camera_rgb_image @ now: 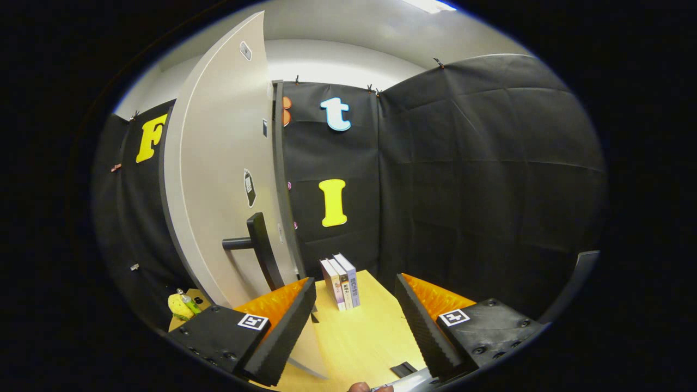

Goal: Open the shoe cabinet door, grab the shoes and put them into the shoe cabinet, then close the shoe cabinet door.

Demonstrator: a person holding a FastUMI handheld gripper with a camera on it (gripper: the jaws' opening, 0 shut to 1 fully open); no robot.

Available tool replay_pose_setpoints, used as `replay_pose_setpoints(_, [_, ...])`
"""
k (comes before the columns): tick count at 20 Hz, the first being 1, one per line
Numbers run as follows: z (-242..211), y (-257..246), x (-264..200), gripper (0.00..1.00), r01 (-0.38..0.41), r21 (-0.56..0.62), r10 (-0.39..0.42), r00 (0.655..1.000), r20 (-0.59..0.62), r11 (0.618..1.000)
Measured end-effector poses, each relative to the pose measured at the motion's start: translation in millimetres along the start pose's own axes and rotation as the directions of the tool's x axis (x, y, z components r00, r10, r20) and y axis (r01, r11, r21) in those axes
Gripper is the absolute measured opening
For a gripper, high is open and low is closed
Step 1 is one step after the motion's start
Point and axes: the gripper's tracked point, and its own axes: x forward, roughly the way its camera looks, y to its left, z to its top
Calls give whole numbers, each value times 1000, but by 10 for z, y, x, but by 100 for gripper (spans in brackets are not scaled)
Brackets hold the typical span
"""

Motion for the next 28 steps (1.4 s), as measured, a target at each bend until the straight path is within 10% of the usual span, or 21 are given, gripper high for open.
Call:
replay_pose_setpoints(16, [-399,2317,-10,98,-390,54,393,918,-57,919])
replay_pose_setpoints(28, [-406,2591,-246,98,-440,-15,440,898,-34,898])
